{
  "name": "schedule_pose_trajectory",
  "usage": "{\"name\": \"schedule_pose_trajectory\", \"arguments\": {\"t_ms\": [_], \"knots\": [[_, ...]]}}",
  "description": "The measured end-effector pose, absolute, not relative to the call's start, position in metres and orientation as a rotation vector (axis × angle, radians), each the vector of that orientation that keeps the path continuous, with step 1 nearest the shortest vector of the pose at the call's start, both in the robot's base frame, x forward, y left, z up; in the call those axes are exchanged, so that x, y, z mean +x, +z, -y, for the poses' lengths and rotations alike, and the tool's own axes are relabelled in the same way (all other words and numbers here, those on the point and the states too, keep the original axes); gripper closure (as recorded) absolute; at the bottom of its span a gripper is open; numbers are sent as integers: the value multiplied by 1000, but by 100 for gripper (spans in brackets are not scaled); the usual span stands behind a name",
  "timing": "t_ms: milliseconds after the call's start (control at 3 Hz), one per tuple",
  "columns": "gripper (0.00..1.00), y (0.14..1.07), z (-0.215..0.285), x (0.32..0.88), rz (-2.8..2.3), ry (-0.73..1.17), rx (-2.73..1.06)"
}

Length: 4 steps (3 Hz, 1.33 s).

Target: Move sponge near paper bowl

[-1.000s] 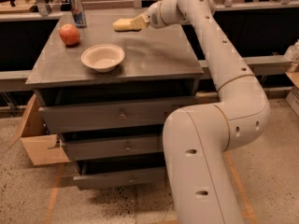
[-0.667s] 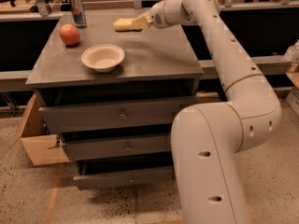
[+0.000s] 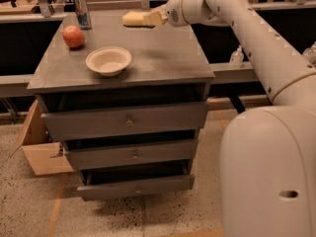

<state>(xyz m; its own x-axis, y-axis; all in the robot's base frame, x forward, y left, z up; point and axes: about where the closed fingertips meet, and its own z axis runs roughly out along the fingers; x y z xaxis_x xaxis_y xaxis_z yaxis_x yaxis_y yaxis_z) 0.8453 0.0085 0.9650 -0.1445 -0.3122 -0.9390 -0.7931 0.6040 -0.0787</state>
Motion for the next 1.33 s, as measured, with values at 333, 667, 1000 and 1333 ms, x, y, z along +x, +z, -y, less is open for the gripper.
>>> {"name": "schedule_pose_trajectory", "arguments": {"t_ms": [333, 667, 1000, 1333], "knots": [[100, 960, -7, 817, -1746, 550, -882], [100, 921, -15, 794, -1806, 566, -877], [100, 893, -18, 780, -1855, 561, -843], [84, 879, -18, 776, -1890, 556, -810]]}}
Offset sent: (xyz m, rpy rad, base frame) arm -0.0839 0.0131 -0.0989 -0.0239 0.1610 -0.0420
